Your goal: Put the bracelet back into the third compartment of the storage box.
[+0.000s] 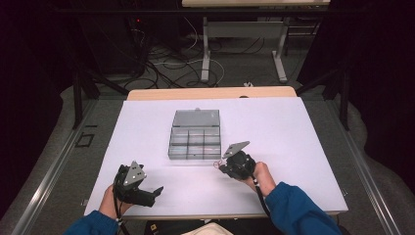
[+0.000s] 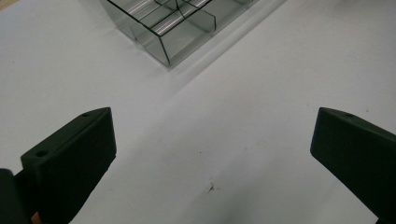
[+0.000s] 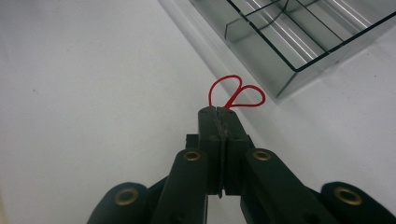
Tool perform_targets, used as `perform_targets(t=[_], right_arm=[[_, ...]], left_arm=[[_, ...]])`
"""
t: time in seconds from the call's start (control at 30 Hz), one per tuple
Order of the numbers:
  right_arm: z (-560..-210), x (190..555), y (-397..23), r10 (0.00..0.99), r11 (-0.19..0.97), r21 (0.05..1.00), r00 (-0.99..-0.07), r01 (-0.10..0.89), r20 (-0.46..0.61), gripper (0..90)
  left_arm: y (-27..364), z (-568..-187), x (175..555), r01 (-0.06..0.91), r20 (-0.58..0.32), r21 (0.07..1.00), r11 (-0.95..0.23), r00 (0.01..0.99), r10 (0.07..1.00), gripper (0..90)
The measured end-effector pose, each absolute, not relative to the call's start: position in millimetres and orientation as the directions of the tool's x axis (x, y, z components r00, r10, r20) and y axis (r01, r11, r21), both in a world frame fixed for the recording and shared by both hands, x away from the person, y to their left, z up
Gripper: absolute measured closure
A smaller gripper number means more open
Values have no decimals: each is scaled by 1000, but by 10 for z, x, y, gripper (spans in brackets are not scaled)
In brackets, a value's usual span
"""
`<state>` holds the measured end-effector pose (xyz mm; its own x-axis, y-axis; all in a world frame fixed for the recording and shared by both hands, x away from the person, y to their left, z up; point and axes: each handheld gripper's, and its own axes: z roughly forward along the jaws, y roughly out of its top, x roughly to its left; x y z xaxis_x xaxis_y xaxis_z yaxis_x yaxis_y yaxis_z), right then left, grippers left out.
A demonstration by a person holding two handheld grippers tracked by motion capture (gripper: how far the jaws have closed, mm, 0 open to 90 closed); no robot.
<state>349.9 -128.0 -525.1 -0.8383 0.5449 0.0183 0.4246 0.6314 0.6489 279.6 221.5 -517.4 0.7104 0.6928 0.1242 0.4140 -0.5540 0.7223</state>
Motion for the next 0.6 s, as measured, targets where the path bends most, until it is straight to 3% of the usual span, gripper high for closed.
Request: perform_targets(t=[0.6], right_arm=[[-5108,3396,-1482,571,604,669,-821,434,17,900]], left_arm=[[2220,-5164,2791,415,130,713,-565,714,688,2]])
